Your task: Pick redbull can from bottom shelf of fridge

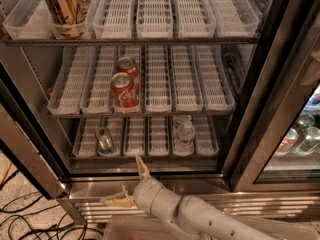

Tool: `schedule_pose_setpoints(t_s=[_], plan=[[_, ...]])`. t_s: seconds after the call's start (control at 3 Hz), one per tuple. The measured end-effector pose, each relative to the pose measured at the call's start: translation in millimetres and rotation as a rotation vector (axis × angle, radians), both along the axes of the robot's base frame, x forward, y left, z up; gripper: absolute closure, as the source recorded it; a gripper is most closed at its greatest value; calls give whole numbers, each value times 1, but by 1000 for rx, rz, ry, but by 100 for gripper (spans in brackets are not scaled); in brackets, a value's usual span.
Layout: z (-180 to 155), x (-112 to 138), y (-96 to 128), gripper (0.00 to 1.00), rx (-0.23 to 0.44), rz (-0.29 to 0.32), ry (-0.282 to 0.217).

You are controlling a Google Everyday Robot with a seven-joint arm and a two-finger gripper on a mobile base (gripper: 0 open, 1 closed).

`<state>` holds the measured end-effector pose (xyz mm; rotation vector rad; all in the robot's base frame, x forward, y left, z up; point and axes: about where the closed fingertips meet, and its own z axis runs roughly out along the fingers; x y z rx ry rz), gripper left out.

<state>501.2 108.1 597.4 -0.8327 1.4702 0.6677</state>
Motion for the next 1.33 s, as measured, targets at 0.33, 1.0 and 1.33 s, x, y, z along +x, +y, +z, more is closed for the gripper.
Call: schedule_pose_setpoints(t_s=[0.33,1.0,1.33], plan=[[-15,-5,6,0,47,-1,42],[-12,4,14,0,62,1,4],[-11,17,21,0,57,-7,-22]])
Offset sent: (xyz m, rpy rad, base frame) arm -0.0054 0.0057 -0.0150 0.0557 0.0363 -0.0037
